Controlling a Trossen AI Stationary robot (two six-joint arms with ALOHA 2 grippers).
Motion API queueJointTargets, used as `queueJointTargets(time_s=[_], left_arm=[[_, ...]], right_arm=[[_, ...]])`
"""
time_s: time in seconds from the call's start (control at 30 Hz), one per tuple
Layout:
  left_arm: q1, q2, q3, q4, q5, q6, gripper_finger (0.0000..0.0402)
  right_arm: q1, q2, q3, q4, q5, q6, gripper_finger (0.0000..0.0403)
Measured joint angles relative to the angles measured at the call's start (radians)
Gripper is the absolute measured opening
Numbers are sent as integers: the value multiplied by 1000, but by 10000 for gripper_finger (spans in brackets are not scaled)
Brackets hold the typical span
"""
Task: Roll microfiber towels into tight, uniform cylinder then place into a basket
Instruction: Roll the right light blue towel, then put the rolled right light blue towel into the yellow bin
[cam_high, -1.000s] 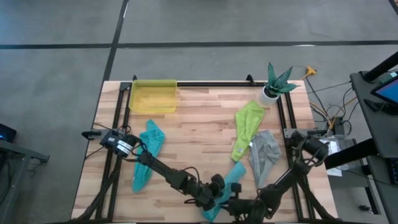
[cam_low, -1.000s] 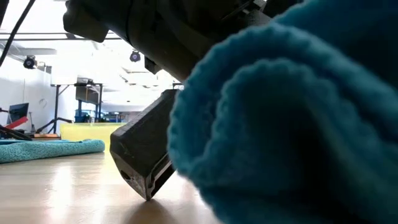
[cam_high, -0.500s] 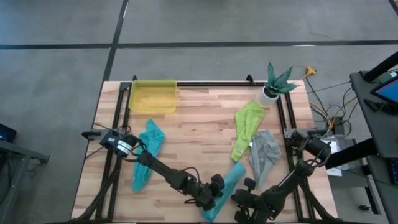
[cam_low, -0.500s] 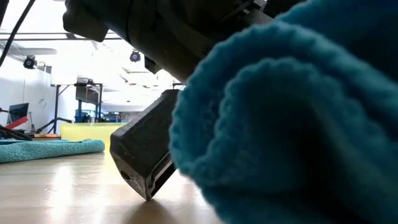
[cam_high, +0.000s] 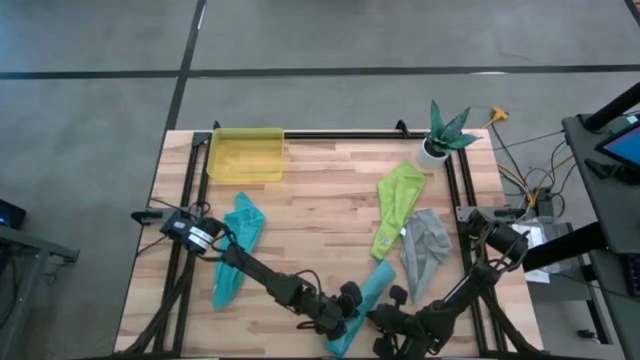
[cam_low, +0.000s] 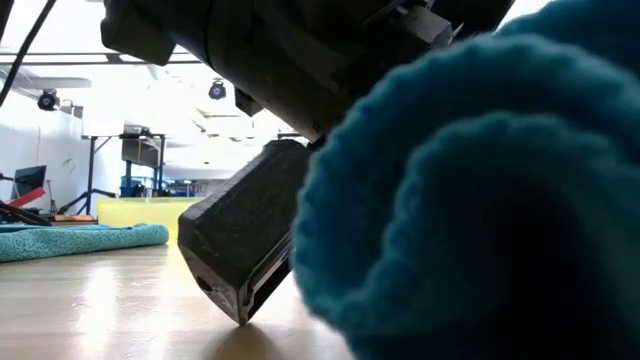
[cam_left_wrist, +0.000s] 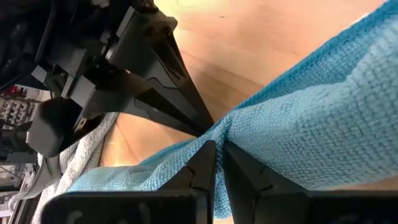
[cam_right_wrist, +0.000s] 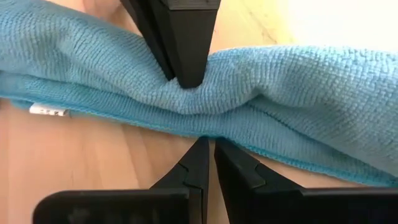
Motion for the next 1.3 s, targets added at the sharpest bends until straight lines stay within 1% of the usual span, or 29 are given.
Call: queueJointTargets(time_s=[0.3, 0.5, 0.57, 0.67, 0.77, 0.9, 0.97, 1.07, 1.2, 1.3], left_arm=[[-7, 1, 8, 2, 1, 0, 12], [-8, -2, 6, 1, 2, -1, 12], [-8, -2, 6, 1, 2, -1, 12], [-8, -3, 6, 0, 3, -1, 12], [-8, -3, 6, -3, 4, -2, 12], [-8, -3, 6, -5, 4, -3, 12], [-8, -3, 7, -8, 4, -3, 12], [-9, -3, 9, -20, 6, -4, 12], [-9, -3, 9, -20, 8, -4, 12], [-9, -3, 9, -20, 8, -4, 12]], right_arm=[[-23, 16, -1, 7, 18, -8, 27], [-22, 30, 8, 25, 64, -94, 27], [-21, 31, 28, 16, 75, -145, 27], [-19, 36, 73, -23, 65, -217, 27], [-18, 39, 148, -153, 32, -237, 27], [-15, 37, 262, -448, -9, -235, 27], [-15, 37, 302, -563, -27, -261, 27], [-14, 36, 349, -621, -35, -384, 37], [-15, 35, 378, -617, -34, -620, 60], [-22, 35, 390, -610, -33, -792, 86]])
